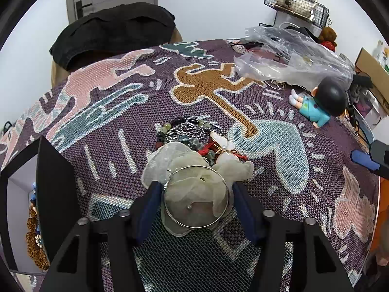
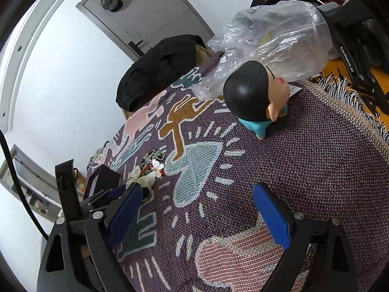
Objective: Organize jewelry
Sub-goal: 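Carry the silver bangle into the black box with the left gripper while the right grasps the white cloth flower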
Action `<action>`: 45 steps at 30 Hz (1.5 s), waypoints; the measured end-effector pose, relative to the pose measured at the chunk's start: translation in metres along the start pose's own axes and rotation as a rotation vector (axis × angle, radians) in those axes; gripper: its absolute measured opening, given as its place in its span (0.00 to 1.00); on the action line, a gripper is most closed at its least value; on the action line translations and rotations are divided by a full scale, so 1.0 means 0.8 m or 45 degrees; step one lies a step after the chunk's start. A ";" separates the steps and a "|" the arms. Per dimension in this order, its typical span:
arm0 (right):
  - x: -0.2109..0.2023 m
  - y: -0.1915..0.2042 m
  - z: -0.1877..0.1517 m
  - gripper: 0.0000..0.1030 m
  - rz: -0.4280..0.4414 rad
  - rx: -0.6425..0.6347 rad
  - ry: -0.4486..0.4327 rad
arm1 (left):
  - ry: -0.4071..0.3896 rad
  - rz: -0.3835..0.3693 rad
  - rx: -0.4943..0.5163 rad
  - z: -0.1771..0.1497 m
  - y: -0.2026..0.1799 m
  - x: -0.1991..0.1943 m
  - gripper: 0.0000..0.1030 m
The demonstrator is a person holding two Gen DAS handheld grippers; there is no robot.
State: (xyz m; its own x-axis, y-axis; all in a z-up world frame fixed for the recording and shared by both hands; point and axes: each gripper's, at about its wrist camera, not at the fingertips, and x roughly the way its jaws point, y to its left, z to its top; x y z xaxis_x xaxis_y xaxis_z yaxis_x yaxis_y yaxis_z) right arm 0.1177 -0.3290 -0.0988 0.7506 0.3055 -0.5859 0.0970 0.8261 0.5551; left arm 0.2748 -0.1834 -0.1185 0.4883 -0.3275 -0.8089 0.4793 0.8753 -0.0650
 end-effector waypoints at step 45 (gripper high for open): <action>0.153 0.173 -0.060 0.86 0.309 -0.226 0.412 | -0.180 -0.106 -0.229 -0.017 0.101 -0.134 0.51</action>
State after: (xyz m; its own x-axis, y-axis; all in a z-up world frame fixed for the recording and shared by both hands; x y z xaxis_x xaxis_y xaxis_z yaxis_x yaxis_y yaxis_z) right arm 0.1916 -0.1546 -0.1219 0.4919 0.6097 -0.6216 -0.1917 0.7722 0.6057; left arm 0.2512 -0.0731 -0.0447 0.5560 -0.4370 -0.7071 0.3908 0.8882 -0.2416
